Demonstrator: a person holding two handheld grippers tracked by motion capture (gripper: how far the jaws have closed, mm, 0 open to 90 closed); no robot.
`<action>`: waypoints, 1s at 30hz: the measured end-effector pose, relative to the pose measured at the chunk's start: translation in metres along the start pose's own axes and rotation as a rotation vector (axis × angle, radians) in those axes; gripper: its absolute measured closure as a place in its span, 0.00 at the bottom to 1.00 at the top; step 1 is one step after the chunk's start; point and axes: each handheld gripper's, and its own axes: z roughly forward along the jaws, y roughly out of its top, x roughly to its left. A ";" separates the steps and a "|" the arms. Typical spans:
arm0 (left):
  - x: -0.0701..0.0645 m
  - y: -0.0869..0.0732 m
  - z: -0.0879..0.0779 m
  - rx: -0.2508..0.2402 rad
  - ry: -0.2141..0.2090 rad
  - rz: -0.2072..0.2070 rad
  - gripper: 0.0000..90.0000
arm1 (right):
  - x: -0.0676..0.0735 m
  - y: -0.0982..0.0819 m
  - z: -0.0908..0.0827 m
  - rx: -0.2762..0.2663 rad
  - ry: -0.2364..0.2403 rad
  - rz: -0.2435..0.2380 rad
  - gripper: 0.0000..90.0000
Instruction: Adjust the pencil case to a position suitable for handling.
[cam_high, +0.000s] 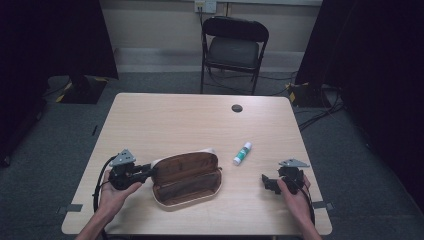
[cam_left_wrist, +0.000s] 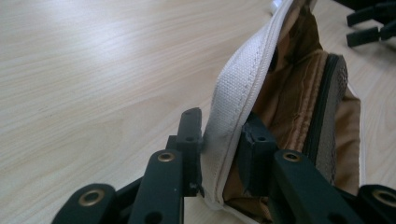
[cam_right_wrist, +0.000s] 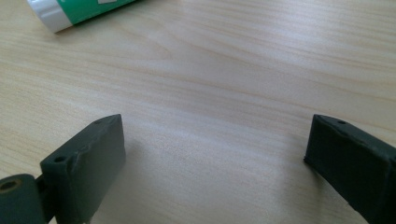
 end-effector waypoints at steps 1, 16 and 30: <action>0.001 0.000 -0.001 -0.013 -0.006 -0.012 0.81 | 0.000 0.000 0.000 0.000 0.000 0.000 0.04; 0.015 0.012 0.010 0.004 -0.005 -0.045 0.84 | 0.000 0.000 0.000 0.000 0.001 -0.002 0.04; 0.017 0.021 0.020 -0.011 -0.015 -0.063 0.84 | 0.000 0.000 0.001 0.000 0.001 0.000 0.04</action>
